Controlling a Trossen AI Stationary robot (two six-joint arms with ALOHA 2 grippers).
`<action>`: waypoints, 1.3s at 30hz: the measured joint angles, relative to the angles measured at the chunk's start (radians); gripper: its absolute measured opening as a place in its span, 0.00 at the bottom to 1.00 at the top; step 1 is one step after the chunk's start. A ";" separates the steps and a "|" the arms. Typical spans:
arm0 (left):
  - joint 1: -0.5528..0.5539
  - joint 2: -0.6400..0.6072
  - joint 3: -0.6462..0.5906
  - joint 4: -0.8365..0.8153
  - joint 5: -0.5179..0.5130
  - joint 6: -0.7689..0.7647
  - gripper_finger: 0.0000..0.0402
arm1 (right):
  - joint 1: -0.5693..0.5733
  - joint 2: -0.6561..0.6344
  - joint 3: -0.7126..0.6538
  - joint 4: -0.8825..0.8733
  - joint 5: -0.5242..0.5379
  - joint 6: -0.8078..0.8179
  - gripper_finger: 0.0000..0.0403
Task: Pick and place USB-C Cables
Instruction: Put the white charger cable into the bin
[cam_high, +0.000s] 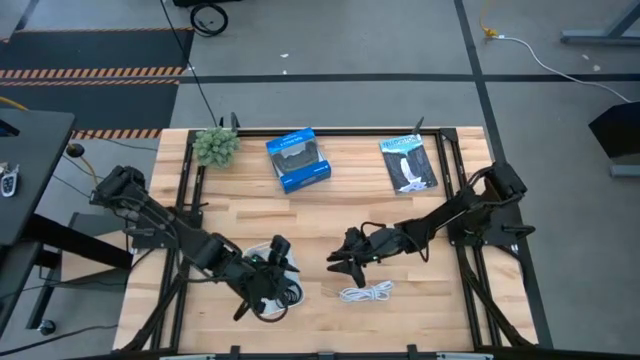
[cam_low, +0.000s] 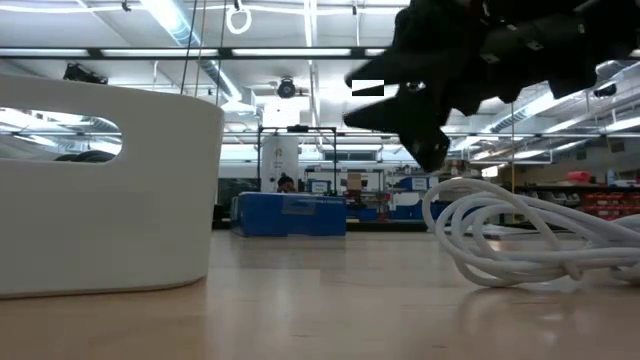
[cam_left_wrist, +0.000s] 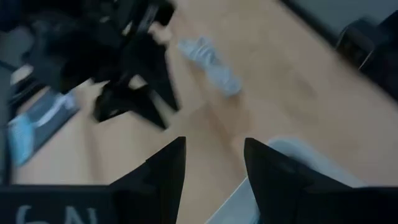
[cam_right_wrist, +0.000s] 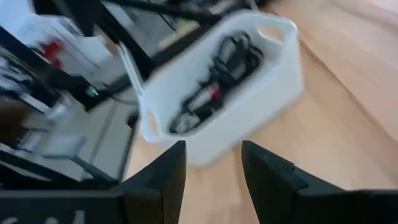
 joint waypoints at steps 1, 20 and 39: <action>0.009 0.000 -0.020 0.050 0.023 0.000 0.43 | 0.000 -0.017 0.000 -0.056 0.014 0.002 0.40; 0.152 0.098 -0.208 0.620 0.184 -0.256 0.43 | -0.003 -0.606 0.001 -0.490 0.313 -0.222 0.40; 0.207 0.426 0.044 0.528 0.197 -0.338 0.43 | 0.018 -0.957 0.000 -0.713 0.415 -0.461 0.40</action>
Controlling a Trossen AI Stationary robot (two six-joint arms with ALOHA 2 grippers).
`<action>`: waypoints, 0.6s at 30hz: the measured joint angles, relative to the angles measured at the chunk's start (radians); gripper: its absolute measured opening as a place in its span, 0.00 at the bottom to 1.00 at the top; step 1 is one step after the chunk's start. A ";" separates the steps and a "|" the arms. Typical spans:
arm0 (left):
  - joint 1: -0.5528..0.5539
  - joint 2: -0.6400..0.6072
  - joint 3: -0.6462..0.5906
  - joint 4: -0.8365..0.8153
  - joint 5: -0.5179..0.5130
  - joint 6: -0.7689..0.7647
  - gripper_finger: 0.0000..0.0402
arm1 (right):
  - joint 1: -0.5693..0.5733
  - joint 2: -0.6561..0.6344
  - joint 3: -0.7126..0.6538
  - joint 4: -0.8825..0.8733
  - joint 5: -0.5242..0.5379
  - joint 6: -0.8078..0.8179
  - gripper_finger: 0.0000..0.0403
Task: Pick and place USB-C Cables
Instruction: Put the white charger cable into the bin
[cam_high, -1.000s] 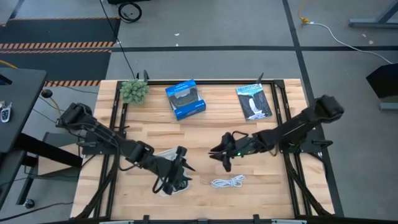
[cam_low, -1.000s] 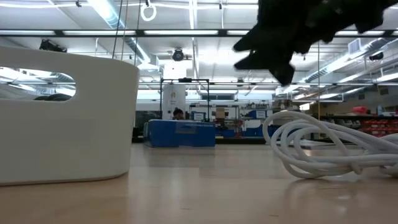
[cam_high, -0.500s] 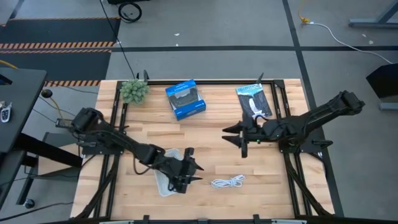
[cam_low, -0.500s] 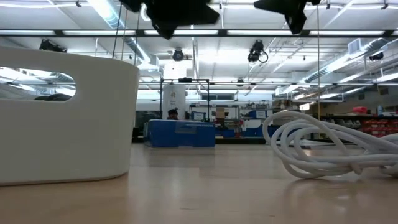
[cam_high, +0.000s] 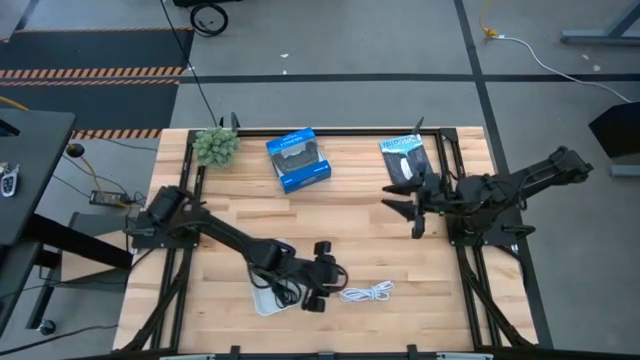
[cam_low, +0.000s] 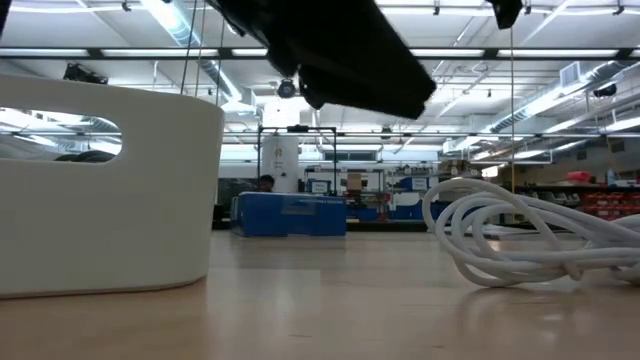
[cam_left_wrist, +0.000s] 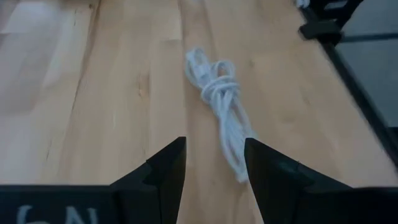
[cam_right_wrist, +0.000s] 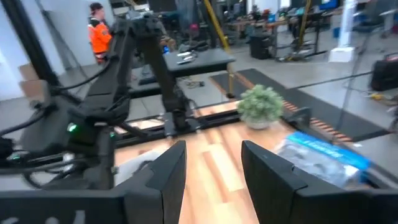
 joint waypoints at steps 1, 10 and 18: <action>0.005 0.011 0.013 -0.015 -0.001 0.000 0.43 | 0.002 -0.011 0.000 -0.006 0.012 -0.011 0.40; 0.046 0.076 0.061 0.000 0.023 -0.010 0.48 | 0.008 -0.093 0.000 -0.058 0.030 -0.097 0.40; 0.061 0.141 0.064 0.090 0.121 -0.090 0.64 | 0.008 -0.091 0.000 -0.078 0.030 -0.098 0.40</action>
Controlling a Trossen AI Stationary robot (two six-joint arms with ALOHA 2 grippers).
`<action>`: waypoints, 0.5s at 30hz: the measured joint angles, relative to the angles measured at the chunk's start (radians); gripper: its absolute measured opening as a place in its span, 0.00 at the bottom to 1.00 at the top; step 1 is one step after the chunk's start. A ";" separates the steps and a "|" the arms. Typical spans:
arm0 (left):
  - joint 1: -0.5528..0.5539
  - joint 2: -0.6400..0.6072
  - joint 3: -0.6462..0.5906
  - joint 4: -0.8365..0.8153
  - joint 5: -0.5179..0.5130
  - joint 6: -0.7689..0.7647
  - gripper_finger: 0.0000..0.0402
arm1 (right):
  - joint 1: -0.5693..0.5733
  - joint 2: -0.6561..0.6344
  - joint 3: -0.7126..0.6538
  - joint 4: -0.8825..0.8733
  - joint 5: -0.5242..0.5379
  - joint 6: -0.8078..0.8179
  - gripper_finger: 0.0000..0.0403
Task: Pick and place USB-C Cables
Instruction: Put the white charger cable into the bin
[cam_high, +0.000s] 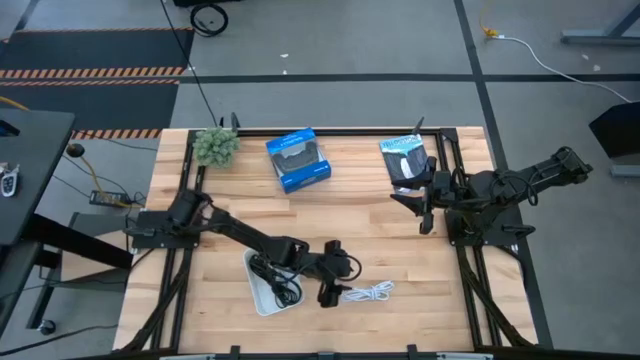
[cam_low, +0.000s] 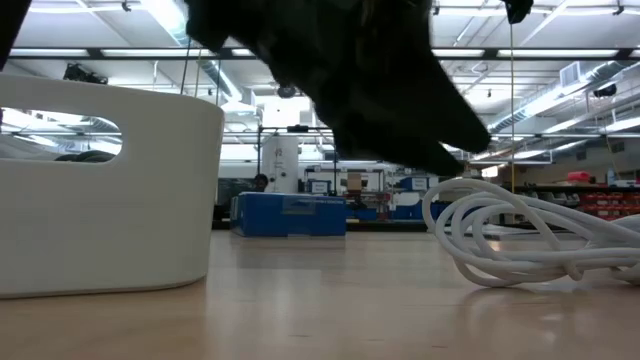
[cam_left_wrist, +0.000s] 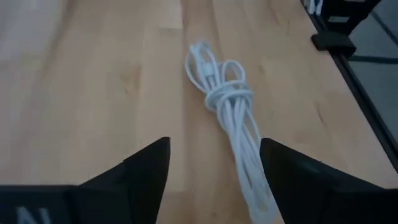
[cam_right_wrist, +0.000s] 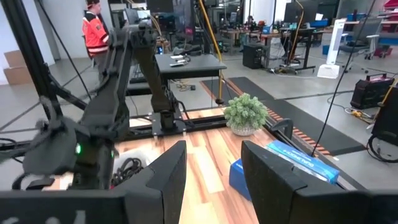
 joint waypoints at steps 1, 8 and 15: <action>-0.002 0.013 0.000 0.015 0.008 -0.004 0.65 | 0.000 -0.001 0.000 0.000 0.000 0.000 0.40; -0.016 0.078 0.000 0.088 0.087 -0.002 0.63 | 0.000 0.002 0.000 -0.003 0.000 0.003 0.40; -0.012 0.090 0.000 0.057 0.084 0.036 0.52 | 0.000 0.002 0.000 -0.005 0.000 0.004 0.40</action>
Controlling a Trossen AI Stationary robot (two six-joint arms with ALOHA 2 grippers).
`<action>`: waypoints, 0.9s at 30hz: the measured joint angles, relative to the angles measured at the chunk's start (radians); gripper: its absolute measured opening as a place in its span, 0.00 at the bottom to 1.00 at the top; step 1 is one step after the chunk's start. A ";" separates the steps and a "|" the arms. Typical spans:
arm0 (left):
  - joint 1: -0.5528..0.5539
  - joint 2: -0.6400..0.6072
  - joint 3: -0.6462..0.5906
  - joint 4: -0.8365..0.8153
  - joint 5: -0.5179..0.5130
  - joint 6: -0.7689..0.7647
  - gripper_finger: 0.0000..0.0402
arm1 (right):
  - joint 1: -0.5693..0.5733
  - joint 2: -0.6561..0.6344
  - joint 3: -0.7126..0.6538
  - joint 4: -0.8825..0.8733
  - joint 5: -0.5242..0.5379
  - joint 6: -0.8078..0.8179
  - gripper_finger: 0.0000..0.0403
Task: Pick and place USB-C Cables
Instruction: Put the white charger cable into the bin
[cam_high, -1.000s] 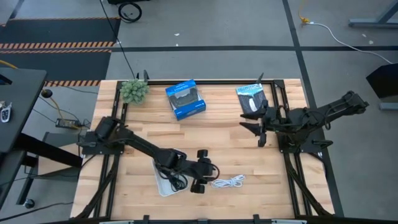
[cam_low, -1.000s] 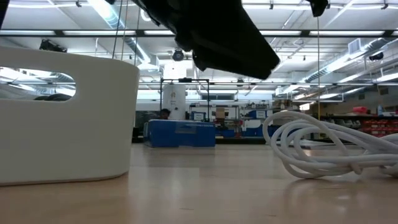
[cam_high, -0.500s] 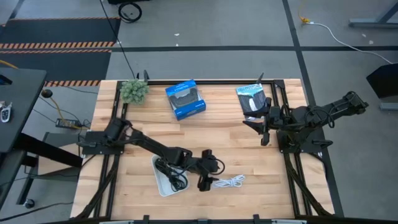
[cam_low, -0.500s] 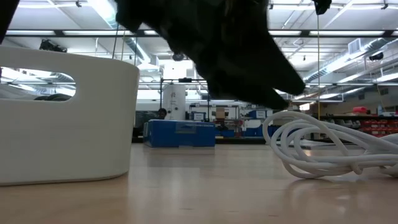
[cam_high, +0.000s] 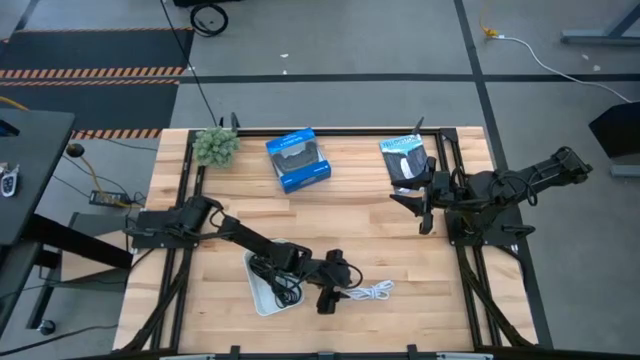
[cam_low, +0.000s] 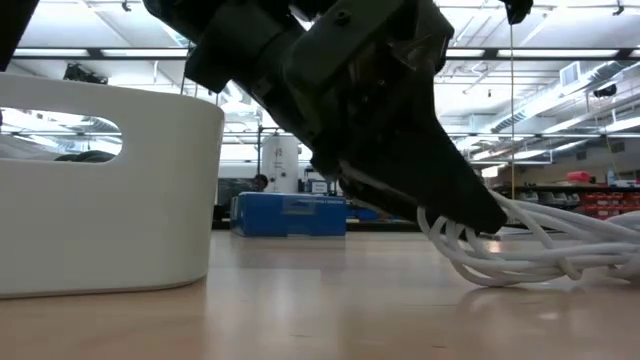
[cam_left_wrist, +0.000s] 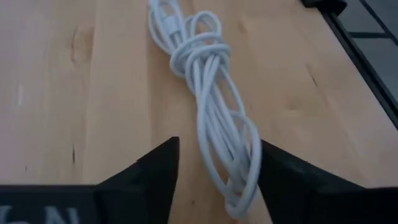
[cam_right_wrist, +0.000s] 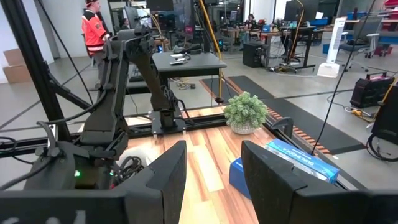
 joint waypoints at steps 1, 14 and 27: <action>0.000 0.000 0.000 0.001 0.000 0.010 0.49 | 0.000 0.000 0.000 -0.001 0.000 0.000 0.40; 0.000 -0.073 -0.001 -0.095 0.000 0.098 0.05 | 0.000 0.000 0.000 -0.008 -0.001 0.001 0.40; -0.017 -0.517 -0.001 -0.758 0.010 0.262 0.04 | 0.004 0.009 0.000 -0.023 -0.002 0.043 0.40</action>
